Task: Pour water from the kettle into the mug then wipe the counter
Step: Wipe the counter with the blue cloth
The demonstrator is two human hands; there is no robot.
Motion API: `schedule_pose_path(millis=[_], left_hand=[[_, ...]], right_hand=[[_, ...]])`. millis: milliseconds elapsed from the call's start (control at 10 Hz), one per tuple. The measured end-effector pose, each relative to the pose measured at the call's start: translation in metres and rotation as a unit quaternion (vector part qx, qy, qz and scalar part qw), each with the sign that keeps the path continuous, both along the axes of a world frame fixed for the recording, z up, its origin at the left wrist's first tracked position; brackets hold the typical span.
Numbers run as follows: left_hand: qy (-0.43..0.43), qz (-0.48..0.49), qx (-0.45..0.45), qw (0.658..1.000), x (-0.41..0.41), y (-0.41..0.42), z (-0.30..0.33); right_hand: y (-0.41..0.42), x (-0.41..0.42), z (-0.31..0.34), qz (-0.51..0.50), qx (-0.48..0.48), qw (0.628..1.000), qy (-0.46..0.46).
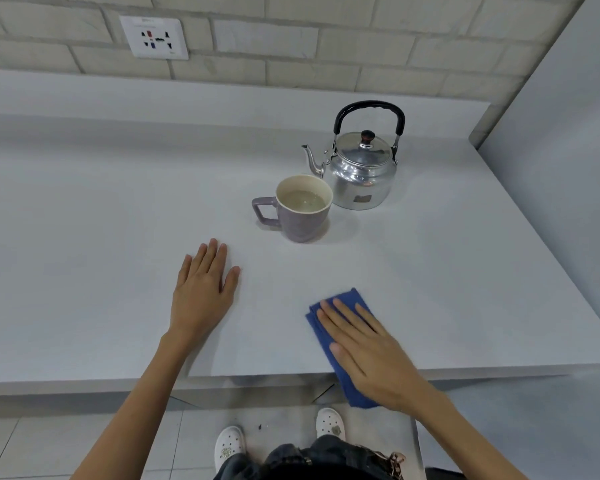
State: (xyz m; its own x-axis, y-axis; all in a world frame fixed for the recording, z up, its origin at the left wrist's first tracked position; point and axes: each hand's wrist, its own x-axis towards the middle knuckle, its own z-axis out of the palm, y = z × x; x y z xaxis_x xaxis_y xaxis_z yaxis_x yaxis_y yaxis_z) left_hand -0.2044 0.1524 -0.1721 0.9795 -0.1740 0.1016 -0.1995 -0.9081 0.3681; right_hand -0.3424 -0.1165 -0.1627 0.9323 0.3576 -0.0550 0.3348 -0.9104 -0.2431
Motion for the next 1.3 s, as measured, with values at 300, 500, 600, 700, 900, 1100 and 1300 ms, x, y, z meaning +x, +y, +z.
schedule_pose_path(millis=[300, 500, 600, 700, 900, 1100, 1300], left_hand=[[-0.002, 0.000, 0.000, 1.000, 0.000, 0.000, 0.000], [-0.007, 0.001, -0.009, 1.000, -0.001, 0.000, 0.000], [-0.001, 0.000, -0.022, 1.000, -0.001, 0.000, 0.000], [0.013, 0.000, -0.078, 0.997, -0.003, 0.002, 0.006], [0.045, 0.054, -0.252, 0.965, -0.032, 0.020, 0.030], [0.036, 0.163, -0.219, 0.961, -0.062, 0.048, 0.039], [-0.012, 0.108, -0.128, 0.986, -0.082, 0.026, 0.044]], right_hand=[[-0.033, 0.022, 0.000, -0.088, -0.030, 0.995, -0.019], [0.027, 0.067, -0.009, -0.133, -0.018, 0.989, -0.061], [0.067, 0.080, -0.010, -0.131, 0.006, 0.989, -0.066], [0.113, 0.090, -0.007, -0.120, 0.031, 0.989, -0.080], [0.198, 0.115, -0.002, -0.091, 0.008, 0.994, -0.052], [0.241, 0.145, 0.015, -0.100, 0.087, 0.990, 0.036], [0.213, 0.174, 0.054, -0.067, 0.076, 0.994, 0.025]])
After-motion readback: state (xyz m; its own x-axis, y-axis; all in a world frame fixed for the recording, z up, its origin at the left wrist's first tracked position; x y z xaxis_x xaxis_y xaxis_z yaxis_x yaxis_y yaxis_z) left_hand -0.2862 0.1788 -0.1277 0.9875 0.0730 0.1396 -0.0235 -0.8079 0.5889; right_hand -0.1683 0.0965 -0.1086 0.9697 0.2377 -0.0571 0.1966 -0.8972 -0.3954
